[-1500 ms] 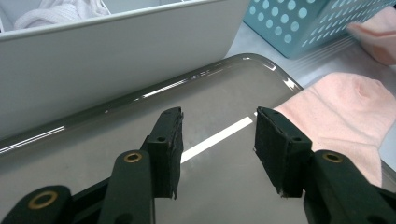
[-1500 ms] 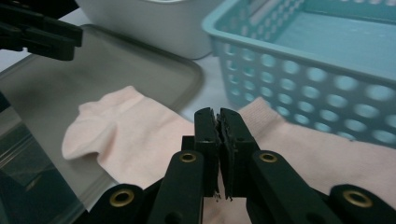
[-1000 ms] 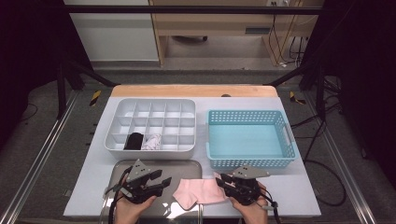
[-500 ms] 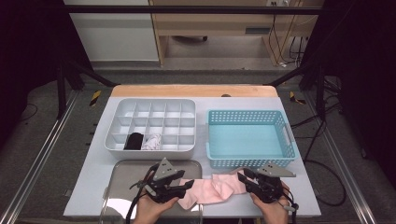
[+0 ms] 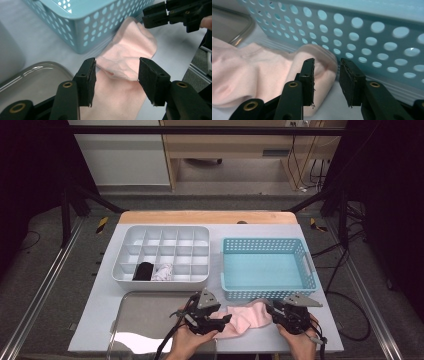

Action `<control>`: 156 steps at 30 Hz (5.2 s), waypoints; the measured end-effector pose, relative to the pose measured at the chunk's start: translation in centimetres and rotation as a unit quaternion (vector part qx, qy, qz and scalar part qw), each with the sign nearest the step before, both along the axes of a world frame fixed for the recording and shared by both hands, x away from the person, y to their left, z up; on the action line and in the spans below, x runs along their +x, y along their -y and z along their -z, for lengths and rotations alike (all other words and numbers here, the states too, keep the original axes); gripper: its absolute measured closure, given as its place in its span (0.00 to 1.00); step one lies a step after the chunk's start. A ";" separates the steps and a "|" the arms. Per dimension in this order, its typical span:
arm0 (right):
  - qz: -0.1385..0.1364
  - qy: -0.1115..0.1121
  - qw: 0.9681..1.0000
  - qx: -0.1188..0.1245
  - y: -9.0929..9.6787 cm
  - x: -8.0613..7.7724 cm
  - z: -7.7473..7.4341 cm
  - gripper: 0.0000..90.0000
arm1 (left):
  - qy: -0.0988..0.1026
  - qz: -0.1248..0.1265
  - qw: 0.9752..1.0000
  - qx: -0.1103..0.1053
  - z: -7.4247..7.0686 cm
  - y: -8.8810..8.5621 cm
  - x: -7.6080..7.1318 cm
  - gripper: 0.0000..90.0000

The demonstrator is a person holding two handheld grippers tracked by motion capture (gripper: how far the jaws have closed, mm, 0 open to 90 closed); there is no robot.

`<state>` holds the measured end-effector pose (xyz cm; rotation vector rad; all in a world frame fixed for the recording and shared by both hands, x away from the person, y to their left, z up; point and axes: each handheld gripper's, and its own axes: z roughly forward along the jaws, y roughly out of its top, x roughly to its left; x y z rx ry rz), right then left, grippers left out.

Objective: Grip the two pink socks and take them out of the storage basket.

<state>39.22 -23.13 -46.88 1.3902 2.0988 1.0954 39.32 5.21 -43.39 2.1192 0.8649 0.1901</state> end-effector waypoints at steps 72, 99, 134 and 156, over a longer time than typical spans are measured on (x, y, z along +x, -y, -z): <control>-0.062 0.013 0.997 0.036 -3.1 -2.2 -4.1 0.96 | -0.004 0.012 0.999 -0.029 -0.2 -6.4 -1.1 0.96; -0.119 -0.032 0.992 0.010 -7.7 -1.3 -0.7 0.94 | -0.029 -0.014 0.999 0.012 2.5 -10.2 -1.8 0.96; -0.106 -0.080 0.991 0.020 -7.2 -2.0 0.8 0.91 | -0.023 -0.032 0.999 0.019 3.7 -9.5 -2.7 0.91; -0.063 -0.001 0.998 0.028 -5.0 -1.4 -0.4 0.71 | 0.047 -0.046 0.998 -0.019 1.7 -10.1 -1.3 0.71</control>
